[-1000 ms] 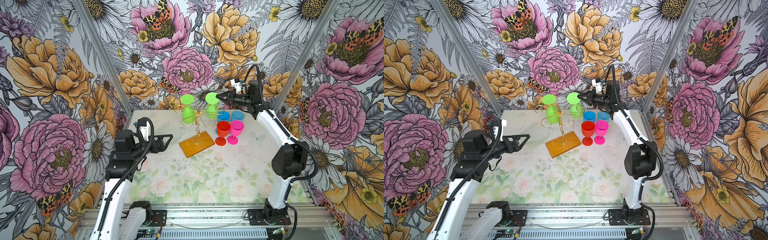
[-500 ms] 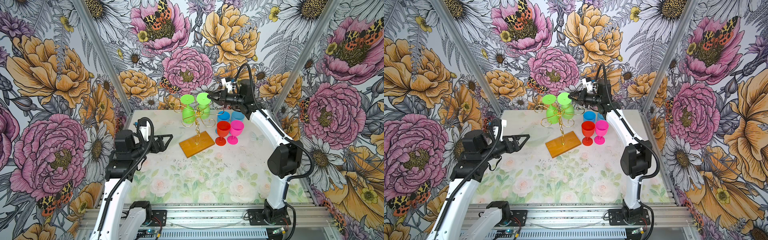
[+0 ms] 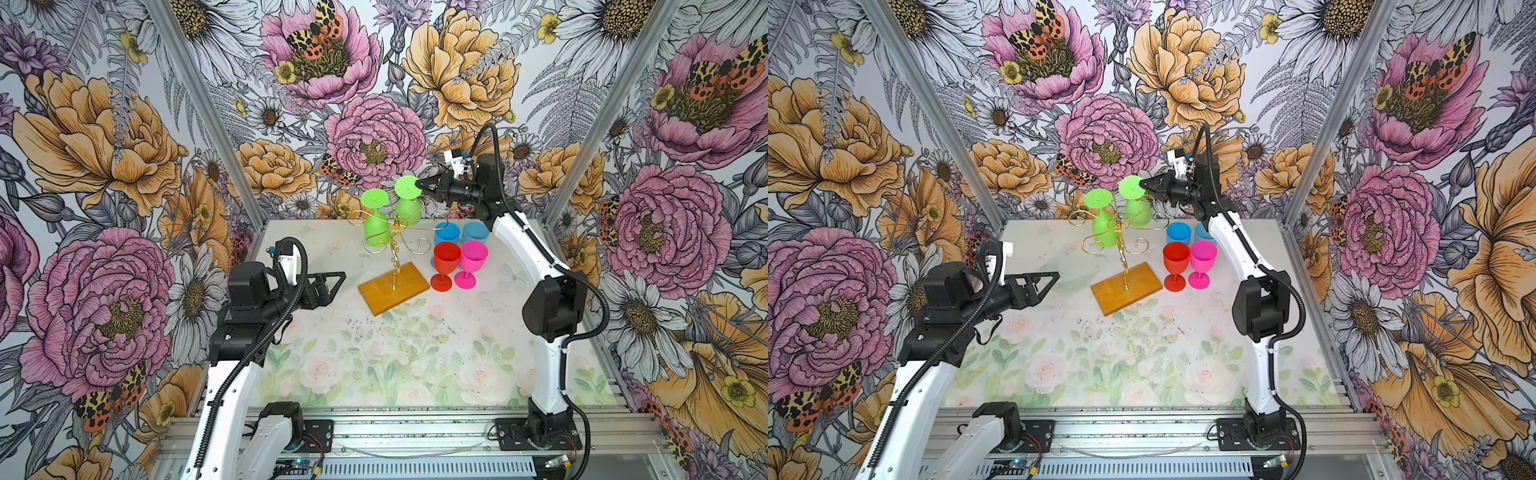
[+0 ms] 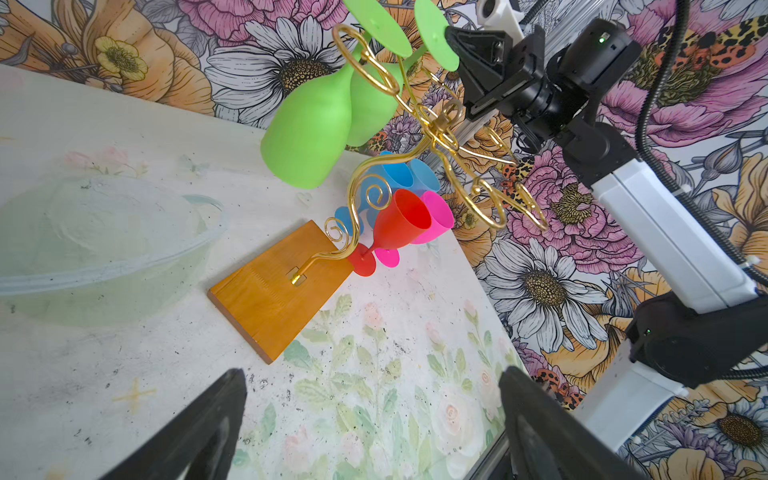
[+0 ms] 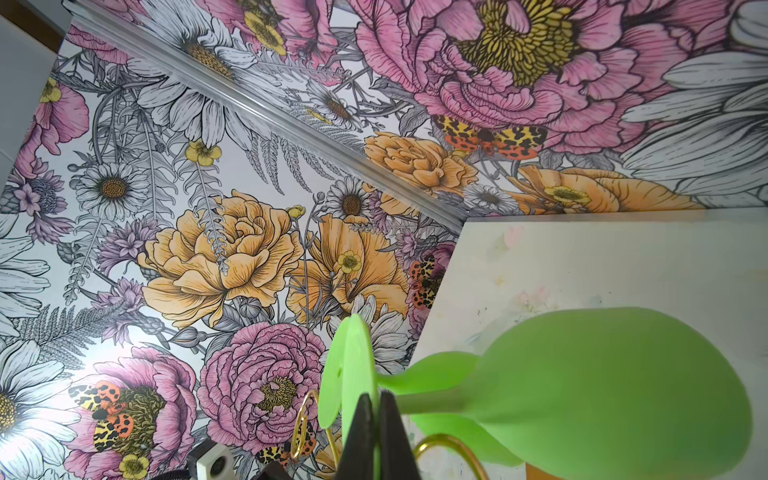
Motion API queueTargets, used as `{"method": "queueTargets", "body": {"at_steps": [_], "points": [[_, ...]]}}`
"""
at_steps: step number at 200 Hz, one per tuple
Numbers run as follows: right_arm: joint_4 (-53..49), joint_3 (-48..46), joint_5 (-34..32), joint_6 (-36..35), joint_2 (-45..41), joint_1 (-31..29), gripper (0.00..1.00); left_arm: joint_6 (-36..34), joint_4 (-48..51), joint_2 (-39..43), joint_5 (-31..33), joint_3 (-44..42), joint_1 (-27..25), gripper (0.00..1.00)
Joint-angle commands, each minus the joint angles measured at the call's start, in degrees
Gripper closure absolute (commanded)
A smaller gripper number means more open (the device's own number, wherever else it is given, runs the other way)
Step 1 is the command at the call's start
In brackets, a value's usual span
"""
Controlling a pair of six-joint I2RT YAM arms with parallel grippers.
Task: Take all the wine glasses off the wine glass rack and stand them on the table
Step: 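Lift the green glass off the rack hook with the right gripper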
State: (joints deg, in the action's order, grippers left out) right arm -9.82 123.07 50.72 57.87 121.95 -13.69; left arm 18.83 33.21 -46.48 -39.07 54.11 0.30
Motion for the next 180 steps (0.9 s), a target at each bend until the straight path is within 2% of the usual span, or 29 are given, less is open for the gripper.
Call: {"method": "queueTargets", "body": {"at_steps": [1, 24, 47, 71, 93, 128, 154, 180], "points": [[3.6, 3.6, -1.1, -1.5, 0.1, 2.5, 1.00, -1.0, 0.9, 1.0, -0.3, 1.3, 0.5, 0.04], [3.6, 3.4, -1.2, -2.2, -1.9, 4.8, 1.00, -0.9, 0.9, 1.1, -1.0, 1.5, 0.5, 0.04], [3.5, -1.2, -1.9, -4.5, -7.0, 6.7, 1.00, -1.0, 0.9, 1.1, -1.6, 2.1, 0.5, 0.04], [3.3, -10.2, -3.2, -7.2, -15.1, 7.7, 1.00, -0.2, 0.9, 1.3, -2.4, 3.2, 0.1, 0.05], [0.6, -20.6, -7.2, -12.6, -24.7, 8.0, 1.00, 1.9, 0.9, 1.7, -2.1, 4.7, -1.9, 0.05], [-7.4, -33.9, -16.4, -19.6, -41.0, 7.9, 1.00, 3.4, 0.8, 2.2, 4.0, 7.1, -11.3, 0.06], [-12.8, -42.5, -22.2, -20.4, -52.6, 7.3, 1.00, 4.6, -1.1, 2.4, 10.5, 7.5, -19.8, 0.07], [-18.5, -50.8, -27.1, -21.4, -63.4, 4.3, 1.00, 8.2, -6.0, 2.4, 14.0, 6.2, -26.3, 0.10]]}}
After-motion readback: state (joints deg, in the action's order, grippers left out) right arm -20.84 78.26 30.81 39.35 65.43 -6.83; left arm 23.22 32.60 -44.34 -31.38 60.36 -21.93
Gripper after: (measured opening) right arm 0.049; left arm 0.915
